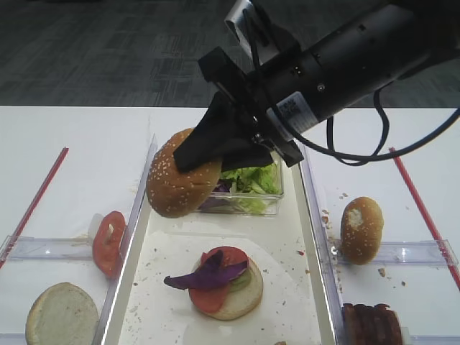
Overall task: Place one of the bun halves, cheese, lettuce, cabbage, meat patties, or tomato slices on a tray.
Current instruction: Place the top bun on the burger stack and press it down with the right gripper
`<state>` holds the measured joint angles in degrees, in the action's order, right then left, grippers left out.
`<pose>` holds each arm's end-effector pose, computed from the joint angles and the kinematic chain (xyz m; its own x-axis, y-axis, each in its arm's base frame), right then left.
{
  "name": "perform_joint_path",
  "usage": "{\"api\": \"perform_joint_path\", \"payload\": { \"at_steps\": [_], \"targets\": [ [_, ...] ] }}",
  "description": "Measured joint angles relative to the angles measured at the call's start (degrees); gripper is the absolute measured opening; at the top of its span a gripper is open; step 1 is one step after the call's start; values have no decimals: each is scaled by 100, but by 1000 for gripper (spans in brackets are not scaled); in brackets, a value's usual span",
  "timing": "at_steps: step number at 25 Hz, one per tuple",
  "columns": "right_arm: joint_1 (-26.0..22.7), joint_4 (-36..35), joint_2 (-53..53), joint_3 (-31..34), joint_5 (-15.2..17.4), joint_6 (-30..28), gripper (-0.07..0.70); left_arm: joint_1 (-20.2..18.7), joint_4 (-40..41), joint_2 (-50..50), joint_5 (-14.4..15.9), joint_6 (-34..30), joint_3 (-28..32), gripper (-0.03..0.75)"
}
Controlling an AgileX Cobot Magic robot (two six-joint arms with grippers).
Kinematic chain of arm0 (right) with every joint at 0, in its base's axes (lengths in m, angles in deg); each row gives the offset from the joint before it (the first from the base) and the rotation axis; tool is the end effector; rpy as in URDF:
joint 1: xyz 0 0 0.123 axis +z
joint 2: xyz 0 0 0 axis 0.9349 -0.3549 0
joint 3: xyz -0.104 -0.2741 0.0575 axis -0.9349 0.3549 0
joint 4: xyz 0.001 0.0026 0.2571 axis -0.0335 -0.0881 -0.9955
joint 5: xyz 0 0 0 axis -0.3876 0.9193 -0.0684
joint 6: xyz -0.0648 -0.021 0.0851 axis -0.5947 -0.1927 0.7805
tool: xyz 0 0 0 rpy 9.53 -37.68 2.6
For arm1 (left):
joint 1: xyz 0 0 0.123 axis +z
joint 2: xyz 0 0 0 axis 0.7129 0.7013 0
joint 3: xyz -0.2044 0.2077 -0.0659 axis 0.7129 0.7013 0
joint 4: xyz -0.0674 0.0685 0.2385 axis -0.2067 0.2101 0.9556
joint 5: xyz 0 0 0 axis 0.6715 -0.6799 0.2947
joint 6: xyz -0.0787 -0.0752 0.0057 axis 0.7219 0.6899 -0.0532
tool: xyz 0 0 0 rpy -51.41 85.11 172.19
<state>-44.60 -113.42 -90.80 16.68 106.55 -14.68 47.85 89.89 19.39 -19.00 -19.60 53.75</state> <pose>0.2665 0.2214 0.2816 -0.9106 -0.2842 -0.2999 -0.3992 0.4178 0.8162 -0.0059 -0.0004 0.2579 -0.5552 -0.0474 -0.8303 -0.0550 0.9983 -0.0202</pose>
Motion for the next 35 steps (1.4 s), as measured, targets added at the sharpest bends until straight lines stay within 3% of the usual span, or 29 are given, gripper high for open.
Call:
{"api": "perform_joint_path", "payload": {
  "at_steps": [4,10,22,35],
  "targets": [
    [0,-383,-225,0,252,-248,207,0,0,0,0,0,0,545],
    [0,-459,-357,90,137,-338,207,0,0,0,0,0,0,545],
    [-590,-734,-379,1445,79,-1458,206,0,0,-8,0,0,0,545],
    [-618,-1095,-1296,1457,84,-1951,206,0,0,-8,0,0,0,545]
  ]
}}
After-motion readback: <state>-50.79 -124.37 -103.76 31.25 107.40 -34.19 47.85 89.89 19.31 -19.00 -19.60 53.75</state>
